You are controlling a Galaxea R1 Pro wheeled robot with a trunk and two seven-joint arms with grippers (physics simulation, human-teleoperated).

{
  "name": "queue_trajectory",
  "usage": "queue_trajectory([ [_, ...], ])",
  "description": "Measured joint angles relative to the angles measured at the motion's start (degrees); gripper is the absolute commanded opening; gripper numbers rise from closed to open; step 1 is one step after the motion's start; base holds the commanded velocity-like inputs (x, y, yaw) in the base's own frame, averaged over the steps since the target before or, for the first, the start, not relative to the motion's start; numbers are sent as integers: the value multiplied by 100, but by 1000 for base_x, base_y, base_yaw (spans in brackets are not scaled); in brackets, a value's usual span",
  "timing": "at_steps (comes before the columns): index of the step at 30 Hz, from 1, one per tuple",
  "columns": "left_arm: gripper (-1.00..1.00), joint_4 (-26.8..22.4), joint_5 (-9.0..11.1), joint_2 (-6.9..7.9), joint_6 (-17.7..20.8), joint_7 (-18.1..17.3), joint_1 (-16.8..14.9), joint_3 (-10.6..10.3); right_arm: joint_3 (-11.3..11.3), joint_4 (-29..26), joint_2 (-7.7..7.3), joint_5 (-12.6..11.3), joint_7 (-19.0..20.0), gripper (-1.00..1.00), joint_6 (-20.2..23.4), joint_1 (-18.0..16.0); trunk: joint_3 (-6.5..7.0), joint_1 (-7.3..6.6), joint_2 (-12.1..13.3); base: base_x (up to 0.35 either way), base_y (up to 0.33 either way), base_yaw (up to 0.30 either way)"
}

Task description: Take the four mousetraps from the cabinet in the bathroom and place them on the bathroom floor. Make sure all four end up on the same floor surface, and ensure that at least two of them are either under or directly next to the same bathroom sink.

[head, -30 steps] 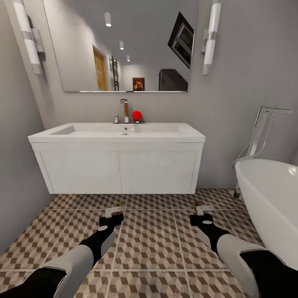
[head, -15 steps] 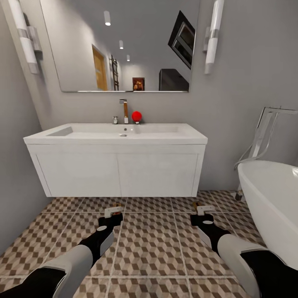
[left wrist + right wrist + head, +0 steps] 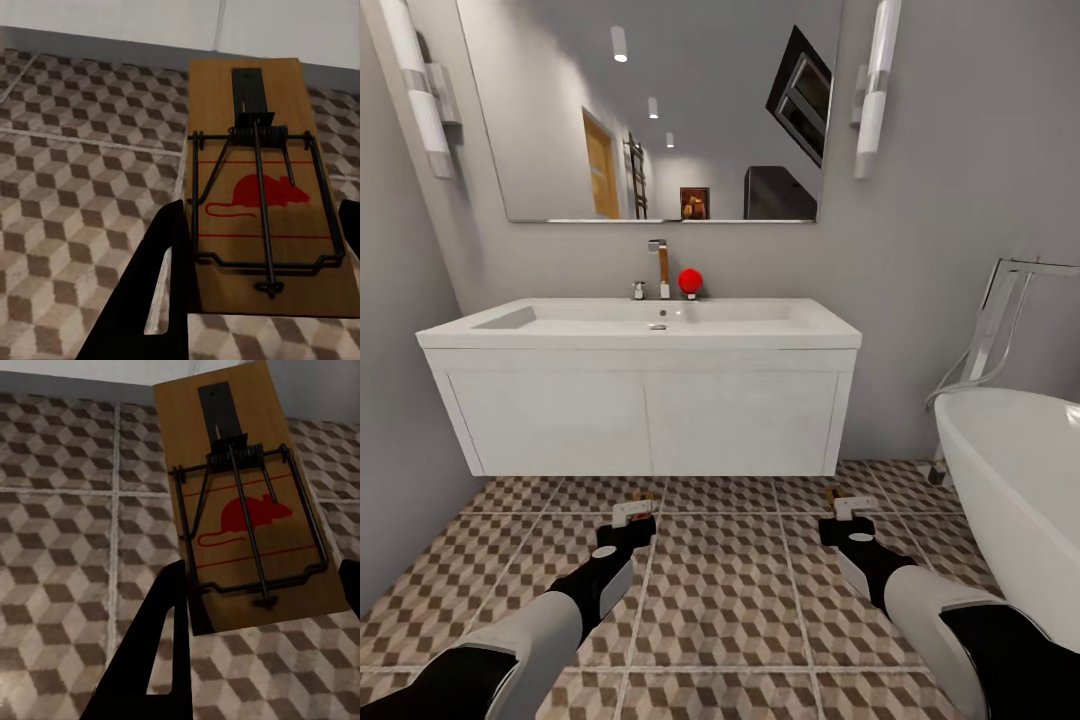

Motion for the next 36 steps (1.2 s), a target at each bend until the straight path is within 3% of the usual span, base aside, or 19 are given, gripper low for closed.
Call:
queue_trajectory([
  [3, -100, 6, 9, 42, 21, -110, 0, 2, 1, -2, 19, -10, 6, -100, 9, 1, 0, 0, 0, 0, 0, 0],
  [8, -100, 20, -5, 288, 12, -1183, 0, 5, -6, 13, 44, -51, 21, -100, 21, 1, 0, 0, 0, 10, 0, 0],
  [11, -100, 19, 1, 373, -7, -1418, 1, 4, -10, 121, 72, -58, 28, -100, 14, 1, 0, -1, 0, 67, 0, 0],
  [14, -100, 23, 17, 385, 13, -1433, 1, 10, -9, 187, 120, -56, 49, -100, 9, 1, 0, -1, 0, 63, 0, 0],
  [20, -100, 26, -23, 377, -5, -1112, 0, -2, -8, 211, 125, -65, 120, -100, -195, 2, 0, 0, 0, 10, 0, 0],
  [36, -100, 29, 13, 359, 4, -1046, 0, 25, -9, 206, 102, -47, 127, -100, -267, 2, 0, 0, 0, 0, 0, 0],
])
